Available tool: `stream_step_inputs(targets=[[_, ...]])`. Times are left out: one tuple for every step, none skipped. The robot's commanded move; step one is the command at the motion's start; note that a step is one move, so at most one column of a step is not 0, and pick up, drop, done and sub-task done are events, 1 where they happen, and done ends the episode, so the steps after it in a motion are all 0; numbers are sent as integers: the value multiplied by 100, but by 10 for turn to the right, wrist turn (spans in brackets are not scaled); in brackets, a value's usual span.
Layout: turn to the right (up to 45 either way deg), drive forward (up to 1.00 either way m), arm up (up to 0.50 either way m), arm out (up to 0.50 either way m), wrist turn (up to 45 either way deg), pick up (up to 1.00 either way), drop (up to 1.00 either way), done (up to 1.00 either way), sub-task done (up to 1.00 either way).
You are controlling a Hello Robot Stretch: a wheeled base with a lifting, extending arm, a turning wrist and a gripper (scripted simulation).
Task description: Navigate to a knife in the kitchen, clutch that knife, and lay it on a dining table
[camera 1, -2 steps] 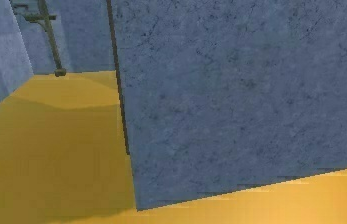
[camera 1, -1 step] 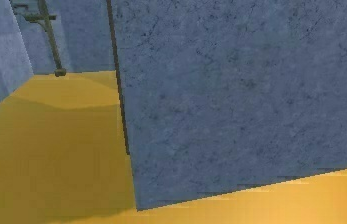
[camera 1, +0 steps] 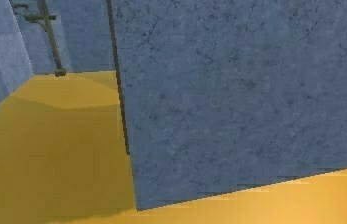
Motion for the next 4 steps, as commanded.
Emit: stream_step_inputs(targets=[[0, 0, 0, 0, -390, 0, 0, 0, 0], [0, 0, 0, -14, 0, 0, 0, 0, 0], [-450, 0, 0, 0, 0, 0, 0, 0, 0], [-270, 0, 0, 0, 0, 0, 0, 0, 0]])
